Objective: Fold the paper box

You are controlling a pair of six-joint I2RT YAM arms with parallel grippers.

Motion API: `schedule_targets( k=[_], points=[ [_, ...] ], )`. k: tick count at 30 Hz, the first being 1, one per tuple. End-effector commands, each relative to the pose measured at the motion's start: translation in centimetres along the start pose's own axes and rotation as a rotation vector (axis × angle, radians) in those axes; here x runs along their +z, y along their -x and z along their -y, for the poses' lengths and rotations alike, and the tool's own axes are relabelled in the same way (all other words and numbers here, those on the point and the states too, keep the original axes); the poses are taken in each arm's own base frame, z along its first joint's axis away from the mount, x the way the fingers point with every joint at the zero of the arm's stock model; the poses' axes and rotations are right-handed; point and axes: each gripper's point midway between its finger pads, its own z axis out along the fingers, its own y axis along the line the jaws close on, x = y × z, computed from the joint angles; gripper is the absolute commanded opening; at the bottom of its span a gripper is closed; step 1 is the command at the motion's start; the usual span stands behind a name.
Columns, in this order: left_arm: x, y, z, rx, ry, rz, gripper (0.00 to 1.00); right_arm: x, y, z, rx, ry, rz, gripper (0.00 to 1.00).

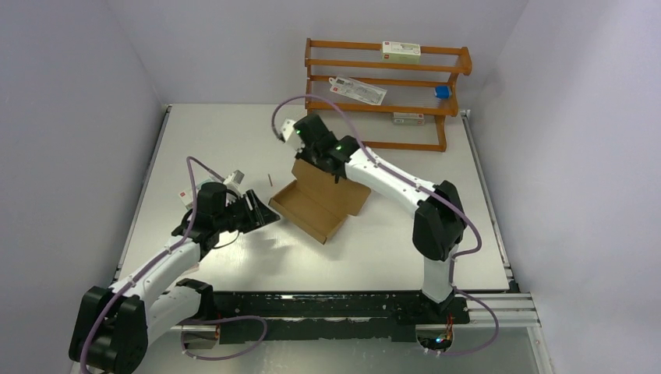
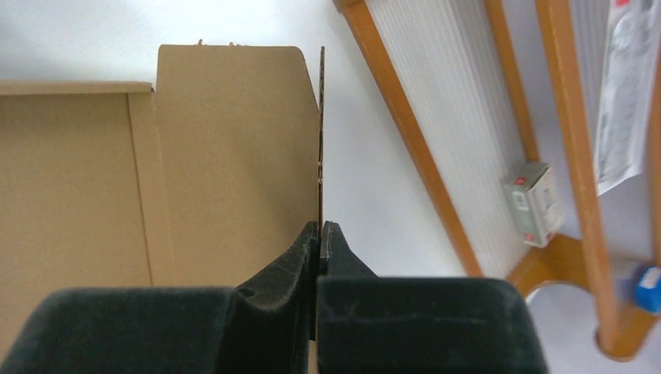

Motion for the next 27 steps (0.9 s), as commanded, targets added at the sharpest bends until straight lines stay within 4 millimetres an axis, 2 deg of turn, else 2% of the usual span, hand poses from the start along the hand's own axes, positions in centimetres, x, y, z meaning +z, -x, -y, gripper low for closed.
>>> schedule_targets(
  k=[1, 4, 8, 11, 13, 17, 20, 22, 27],
  points=[
    [0.8, 1.9, 1.4, 0.002, -0.061, 0.07, 0.54, -1.8, 2.0, 0.7, -0.166, -0.138, 0.031, 0.0],
    [1.4, 2.2, 1.4, 0.0, -0.074, 0.074, 0.51, -2.6, 3.0, -0.3, -0.209, -0.131, 0.067, 0.0],
    [2.1, 2.2, 1.5, -0.006, -0.092, 0.063, 0.46, -2.9, 3.4, -2.0, -0.258, -0.116, 0.102, 0.0],
    [2.0, 2.7, 1.1, 0.037, -0.05, 0.07, 0.51, -2.9, 3.6, -2.9, -0.261, -0.086, 0.128, 0.0],
    [1.2, 3.7, 0.5, 0.087, 0.028, 0.091, 0.58, -3.3, 3.9, -3.3, -0.261, -0.057, 0.151, 0.02],
    [-1.0, 6.6, 0.4, 0.197, 0.167, 0.143, 0.71, -4.9, 4.7, -2.8, -0.226, -0.044, 0.18, 0.18],
    [-2.0, 8.7, 2.2, 0.276, 0.174, 0.166, 0.78, -6.4, 4.7, -2.1, -0.18, -0.053, 0.199, 0.36],
    [-2.2, 10.0, 3.6, 0.351, 0.158, 0.152, 0.83, -7.6, 4.2, -1.4, -0.134, -0.061, 0.199, 0.44],
    [-2.1, 12.7, 5.9, 0.558, 0.148, 0.072, 0.86, -11.6, 2.4, 0.1, 0.039, -0.028, 0.211, 0.61]
  ],
)
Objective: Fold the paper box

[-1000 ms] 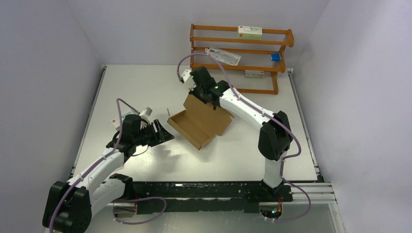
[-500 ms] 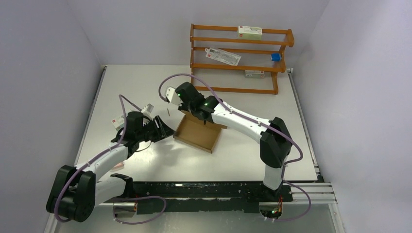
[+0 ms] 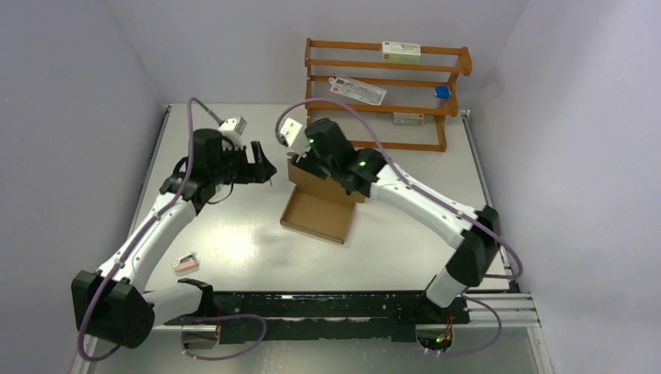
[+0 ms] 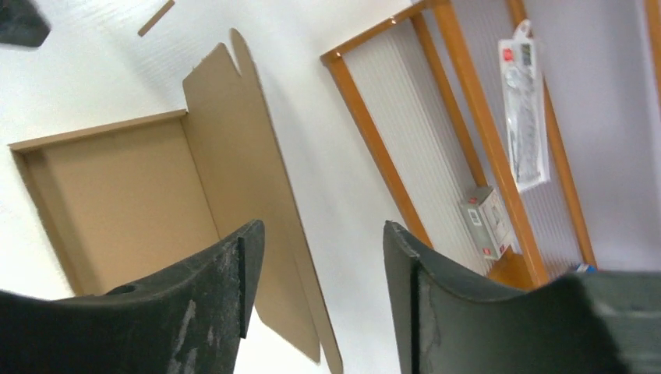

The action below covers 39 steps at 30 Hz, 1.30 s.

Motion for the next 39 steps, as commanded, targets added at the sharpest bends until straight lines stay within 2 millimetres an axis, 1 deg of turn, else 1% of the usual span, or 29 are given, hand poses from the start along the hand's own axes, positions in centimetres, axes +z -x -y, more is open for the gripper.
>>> schedule_targets(
  k=[1, 3, 4, 6, 7, 10, 12, 15, 17, 19, 20, 22, 24, 26, 29, 33, 36, 39],
  points=[
    [0.5, 0.7, -0.3, 0.249, -0.011, -0.11, 0.86, -4.7, -1.4, 1.5, 0.179, 0.021, 0.011, 0.65],
    [1.2, 1.4, -0.2, 0.329, -0.034, -0.14, 0.85, -6.3, -2.6, 1.9, 0.236, 0.036, 0.003, 0.69],
    [1.6, 1.7, -0.4, 0.333, -0.023, -0.159, 0.84, -7.0, -3.2, 2.3, 0.279, 0.033, 0.002, 0.71],
    [2.6, 2.2, -0.5, 0.407, -0.049, -0.182, 0.82, -8.0, -4.8, 3.2, 0.368, 0.053, -0.009, 0.73],
    [3.1, 2.5, -0.2, 0.434, -0.072, -0.183, 0.82, -8.3, -5.6, 3.3, 0.403, 0.067, -0.018, 0.73],
    [3.5, 3.1, 0.7, 0.561, -0.173, -0.218, 0.81, -8.7, -8.0, 3.6, 0.462, 0.057, -0.072, 0.74],
    [3.8, 3.7, 1.7, 0.634, -0.248, -0.184, 0.81, -8.7, -9.1, 3.2, 0.466, 0.075, -0.115, 0.74],
    [4.1, 4.1, 2.7, 0.738, -0.334, -0.149, 0.8, -8.2, -10.7, 2.1, 0.43, 0.116, -0.159, 0.75],
    [4.1, 3.9, 3.5, 0.796, -0.404, -0.149, 0.79, -8.0, -11.4, 1.6, 0.396, 0.144, -0.163, 0.75],
    [4.8, 3.6, 3.6, 0.828, -0.444, -0.155, 0.78, -7.8, -12.3, 1.5, 0.378, 0.167, -0.154, 0.74],
    [5.2, 3.3, 3.6, 0.837, -0.461, -0.167, 0.77, -7.6, -12.8, 1.9, 0.387, 0.163, -0.148, 0.73],
    [6.0, 2.7, 3.5, 0.846, -0.486, -0.212, 0.72, -7.0, -13.5, 2.0, 0.403, 0.199, -0.135, 0.69],
    [6.9, 2.0, 3.5, 0.87, -0.512, -0.248, 0.69, -6.2, -14.2, 1.4, 0.393, 0.242, -0.143, 0.66],
    [7.4, 1.3, 3.8, 0.883, -0.548, -0.268, 0.67, -5.4, -15.1, 0.9, 0.372, 0.274, -0.157, 0.64],
    [8.1, 1.3, 4.3, 0.904, -0.575, -0.263, 0.65, -4.4, -16.0, 1.0, 0.356, 0.303, -0.137, 0.63],
    [8.9, 1.2, 4.6, 0.941, -0.596, -0.293, 0.63, -3.5, -16.4, 0.7, 0.34, 0.356, -0.127, 0.6],
    [9.6, 0.8, 4.8, 0.966, -0.608, -0.33, 0.6, -2.7, -16.6, 0.6, 0.334, 0.372, -0.138, 0.54],
    [10.2, 0.7, 4.3, 0.978, -0.598, -0.356, 0.53, -2.4, -16.7, 0.3, 0.327, 0.401, -0.139, 0.51]
  ],
)
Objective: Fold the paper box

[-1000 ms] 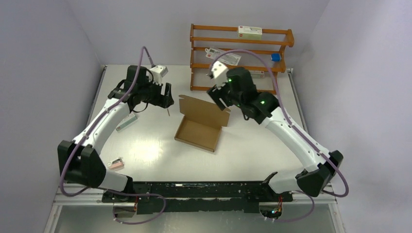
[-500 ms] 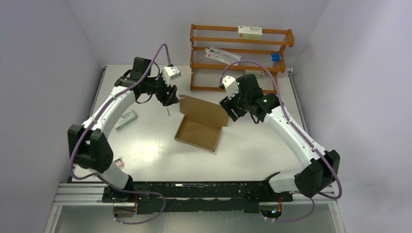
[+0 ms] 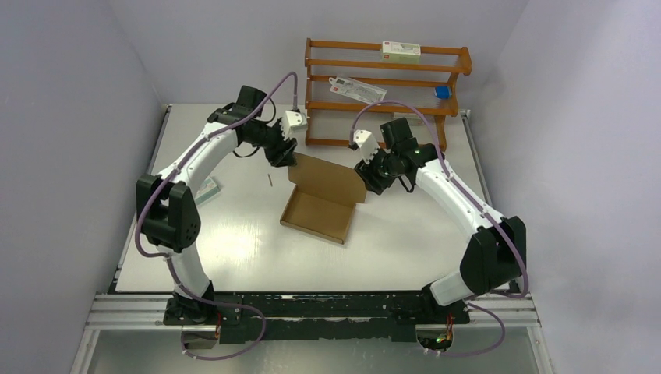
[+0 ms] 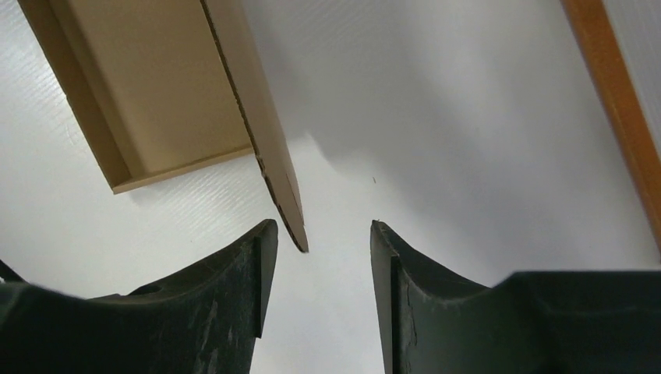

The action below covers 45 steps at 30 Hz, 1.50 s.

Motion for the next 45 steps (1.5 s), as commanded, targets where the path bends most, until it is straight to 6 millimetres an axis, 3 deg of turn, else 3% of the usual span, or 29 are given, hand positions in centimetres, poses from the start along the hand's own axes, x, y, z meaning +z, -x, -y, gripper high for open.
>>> schedule_targets(
  k=[1, 13, 24, 32, 45],
  points=[
    [0.3, 0.3, 0.4, 0.06, -0.056, -0.021, 0.52, 0.2, 1.2, -0.1, -0.049, 0.043, 0.046, 0.5],
    [0.5, -1.1, 1.0, 0.086, -0.095, -0.065, 0.48, 0.8, 1.8, -0.2, -0.064, 0.071, 0.069, 0.39],
    [1.1, -1.8, 1.1, 0.071, -0.129, -0.084, 0.36, 1.1, 2.1, -0.4, -0.07, 0.088, 0.089, 0.31],
    [1.1, -2.3, 1.0, 0.054, -0.113, -0.099, 0.31, 1.5, 1.9, -0.3, -0.054, 0.092, 0.084, 0.19],
    [0.9, -2.9, 1.4, -0.012, -0.079, -0.109, 0.13, 1.3, 2.8, 0.5, -0.013, 0.046, 0.122, 0.01]
  ],
)
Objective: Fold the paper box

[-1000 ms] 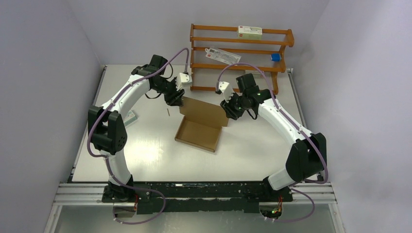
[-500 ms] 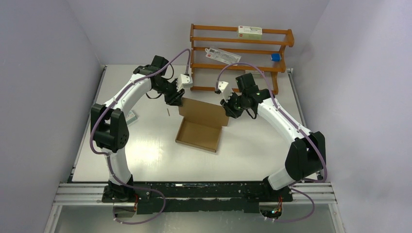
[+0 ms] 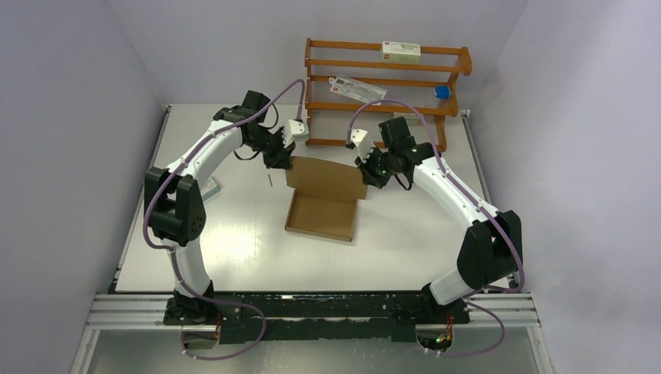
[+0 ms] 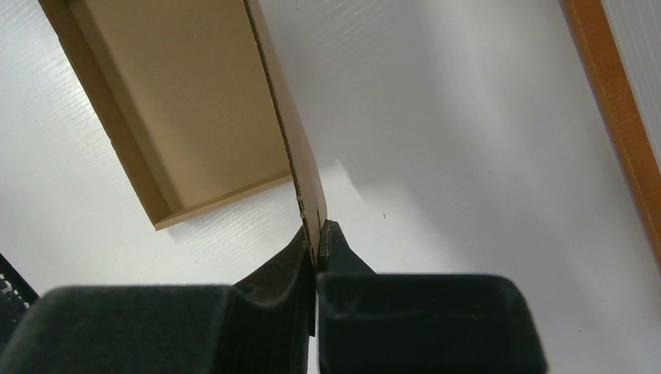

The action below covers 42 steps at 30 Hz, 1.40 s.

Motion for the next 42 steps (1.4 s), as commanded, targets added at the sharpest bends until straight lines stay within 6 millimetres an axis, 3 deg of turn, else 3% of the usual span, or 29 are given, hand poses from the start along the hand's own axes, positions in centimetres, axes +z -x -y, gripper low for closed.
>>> schedule_targets(
  k=[1, 5, 11, 18, 27, 33, 42],
  points=[
    [-0.2, 0.0, 0.8, -0.045, 0.008, 0.01, 0.11, -0.4, 1.8, 1.3, 0.029, -0.049, 0.068, 0.0],
    [-0.2, 0.1, 0.5, -0.145, 0.062, 0.025, 0.06, -0.5, 2.7, 1.5, 0.068, -0.054, 0.097, 0.0],
    [-0.5, -0.5, -0.1, -0.347, 0.199, 0.011, 0.05, -0.9, 3.7, 2.6, 0.173, -0.152, 0.134, 0.0],
    [-1.4, 1.2, -0.3, -0.526, 0.308, 0.101, 0.05, -0.4, 3.6, 2.6, 0.239, -0.246, 0.123, 0.0],
    [-2.2, 3.5, -2.0, -0.772, 0.495, 0.246, 0.05, 1.6, 4.4, -0.1, 0.273, -0.351, 0.087, 0.0],
    [-1.6, 5.5, -1.2, -0.811, 0.514, 0.35, 0.05, 2.0, 5.3, 0.8, 0.423, -0.459, 0.122, 0.0],
    [-1.5, 6.2, 0.0, -0.869, 0.494, 0.451, 0.05, 2.9, 6.4, 2.2, 0.693, -0.554, 0.178, 0.0]
  ],
)
